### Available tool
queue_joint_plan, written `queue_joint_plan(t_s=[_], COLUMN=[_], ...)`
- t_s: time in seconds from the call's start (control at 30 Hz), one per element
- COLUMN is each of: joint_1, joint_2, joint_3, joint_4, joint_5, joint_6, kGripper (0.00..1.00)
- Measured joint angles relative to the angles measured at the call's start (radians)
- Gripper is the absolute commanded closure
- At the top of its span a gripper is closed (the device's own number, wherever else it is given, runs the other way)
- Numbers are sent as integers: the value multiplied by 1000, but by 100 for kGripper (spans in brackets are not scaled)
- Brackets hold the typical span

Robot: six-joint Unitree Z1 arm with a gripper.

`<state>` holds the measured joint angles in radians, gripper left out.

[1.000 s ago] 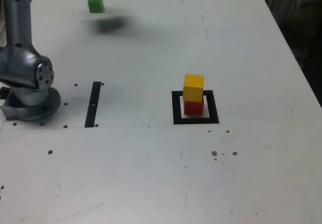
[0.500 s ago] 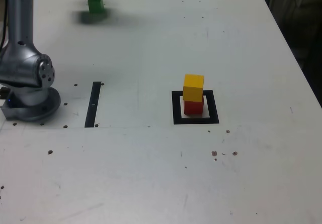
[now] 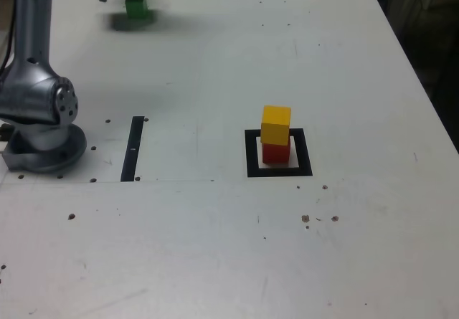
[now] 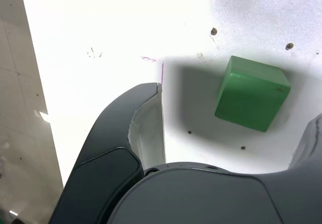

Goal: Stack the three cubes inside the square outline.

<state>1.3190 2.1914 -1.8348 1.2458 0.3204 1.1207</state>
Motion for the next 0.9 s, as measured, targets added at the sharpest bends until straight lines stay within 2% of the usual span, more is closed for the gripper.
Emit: queue_joint_plan(t_s=[0.43,0.7,0.9], joint_1=[-11,-27,-31], joint_2=[71,88,89], joint_3=[-22,-23,-22], joint_4=[-16,-22,-25], joint_5=[1,12,25], joint_6=[-21,-51,-87], kGripper=[8,19,52])
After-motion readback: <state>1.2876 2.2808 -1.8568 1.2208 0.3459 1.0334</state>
